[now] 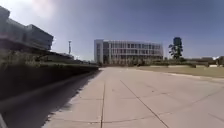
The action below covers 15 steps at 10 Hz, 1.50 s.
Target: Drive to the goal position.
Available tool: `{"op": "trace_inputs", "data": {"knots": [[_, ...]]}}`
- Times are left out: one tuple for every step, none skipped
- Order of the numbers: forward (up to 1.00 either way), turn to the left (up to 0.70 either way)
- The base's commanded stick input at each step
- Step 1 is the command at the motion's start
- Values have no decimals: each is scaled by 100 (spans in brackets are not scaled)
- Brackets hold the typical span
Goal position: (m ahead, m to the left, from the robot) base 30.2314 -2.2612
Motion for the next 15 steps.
{"op": "trace_inputs", "data": {"knots": [[70,0],[70,0],[70,0],[70,27],[70,27],[70,27],[70,27],[70,27],[70,6],[70,0],[70,0],[70,0],[70,0],[70,0],[70,0]]}}
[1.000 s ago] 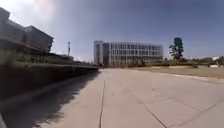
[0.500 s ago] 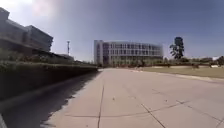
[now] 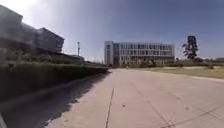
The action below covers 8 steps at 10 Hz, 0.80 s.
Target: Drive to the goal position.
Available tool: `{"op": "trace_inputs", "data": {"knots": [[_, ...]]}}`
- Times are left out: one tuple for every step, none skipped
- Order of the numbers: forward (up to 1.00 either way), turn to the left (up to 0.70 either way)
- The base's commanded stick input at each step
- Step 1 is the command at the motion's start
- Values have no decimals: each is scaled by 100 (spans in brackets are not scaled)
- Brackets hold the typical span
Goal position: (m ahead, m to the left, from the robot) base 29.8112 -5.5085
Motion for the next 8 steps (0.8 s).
{"op": "trace_inputs", "data": {"knots": [[70,0],[70,0],[70,0],[70,0],[70,0],[70,-25],[70,-27],[70,-27]]}}
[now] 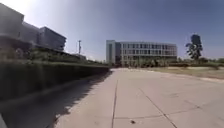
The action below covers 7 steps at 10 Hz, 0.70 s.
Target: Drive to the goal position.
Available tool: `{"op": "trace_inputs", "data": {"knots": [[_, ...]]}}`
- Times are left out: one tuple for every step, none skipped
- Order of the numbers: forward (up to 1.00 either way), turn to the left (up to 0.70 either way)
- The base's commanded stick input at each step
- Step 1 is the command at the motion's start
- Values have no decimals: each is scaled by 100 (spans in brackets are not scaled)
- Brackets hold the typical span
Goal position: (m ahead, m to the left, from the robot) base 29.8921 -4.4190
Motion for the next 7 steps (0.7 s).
{"op": "trace_inputs", "data": {"knots": [[70,-27],[70,-5],[70,0],[70,0],[70,0],[70,0],[70,0]]}}
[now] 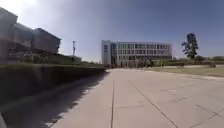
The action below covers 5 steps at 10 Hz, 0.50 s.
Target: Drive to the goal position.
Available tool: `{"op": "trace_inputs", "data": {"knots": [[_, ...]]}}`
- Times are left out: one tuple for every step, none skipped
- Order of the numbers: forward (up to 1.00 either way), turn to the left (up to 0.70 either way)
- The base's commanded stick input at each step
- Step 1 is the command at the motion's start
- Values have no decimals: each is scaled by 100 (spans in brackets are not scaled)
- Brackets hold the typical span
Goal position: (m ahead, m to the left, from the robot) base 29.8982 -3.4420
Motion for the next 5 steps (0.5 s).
{"op": "trace_inputs", "data": {"knots": [[70,0],[70,0],[70,0],[70,0],[70,0]]}}
